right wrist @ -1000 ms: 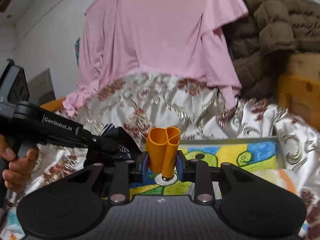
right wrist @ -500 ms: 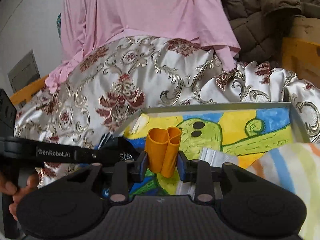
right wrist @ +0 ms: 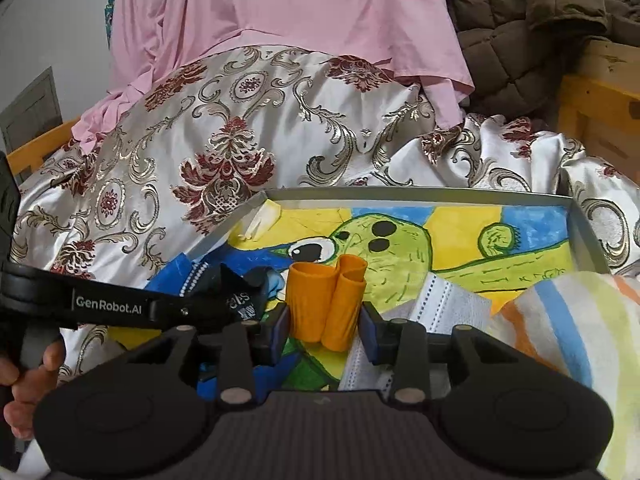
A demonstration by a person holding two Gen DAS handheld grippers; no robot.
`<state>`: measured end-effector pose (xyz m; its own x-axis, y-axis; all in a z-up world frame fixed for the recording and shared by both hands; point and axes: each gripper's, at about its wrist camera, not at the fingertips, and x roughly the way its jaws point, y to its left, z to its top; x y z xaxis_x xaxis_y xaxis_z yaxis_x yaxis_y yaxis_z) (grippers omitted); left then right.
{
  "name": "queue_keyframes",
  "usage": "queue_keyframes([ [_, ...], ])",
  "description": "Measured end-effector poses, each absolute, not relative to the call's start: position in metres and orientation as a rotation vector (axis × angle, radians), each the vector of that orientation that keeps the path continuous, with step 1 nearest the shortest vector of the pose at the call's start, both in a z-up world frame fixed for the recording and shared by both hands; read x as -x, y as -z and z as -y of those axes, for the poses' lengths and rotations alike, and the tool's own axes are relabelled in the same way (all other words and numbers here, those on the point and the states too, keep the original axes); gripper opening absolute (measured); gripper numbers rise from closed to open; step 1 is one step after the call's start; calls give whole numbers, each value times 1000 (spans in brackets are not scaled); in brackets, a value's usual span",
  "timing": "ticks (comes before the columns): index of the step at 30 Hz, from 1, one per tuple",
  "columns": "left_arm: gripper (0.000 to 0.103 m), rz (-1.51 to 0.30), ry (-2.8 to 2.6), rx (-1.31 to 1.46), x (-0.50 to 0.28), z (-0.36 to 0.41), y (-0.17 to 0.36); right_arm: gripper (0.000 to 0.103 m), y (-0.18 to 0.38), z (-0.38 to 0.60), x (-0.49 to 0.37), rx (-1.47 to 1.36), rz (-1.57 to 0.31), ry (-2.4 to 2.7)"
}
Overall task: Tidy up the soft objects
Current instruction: 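Lower the orange cup and dark cloth into the tray and open both tools, then move both tools back from the tray toward the remaining pile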
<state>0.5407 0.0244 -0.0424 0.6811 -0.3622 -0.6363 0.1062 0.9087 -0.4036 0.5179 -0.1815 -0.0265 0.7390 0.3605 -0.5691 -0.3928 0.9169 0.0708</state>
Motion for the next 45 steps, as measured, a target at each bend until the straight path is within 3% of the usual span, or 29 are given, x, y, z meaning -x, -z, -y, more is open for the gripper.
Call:
queue_keyframes([
  [5,18,-785,248,346,-540,-24,42,43,27,180,-514,64,-616,-408],
  [10,30,-787,240,335,-538,-22,39,48,25,182,-511,62,-606,-407],
  [15,53,-766,216,341,-532,-25,33,56,19,187,-505,62,-591,-404],
  [24,78,-667,193,378,-508,-34,6,66,-2,193,-478,68,-518,-417],
  [33,90,-527,169,344,-455,-41,-33,84,-33,195,-432,58,-432,-429],
  [45,99,-424,154,268,-338,-53,-63,102,-60,194,-340,16,-343,-458],
])
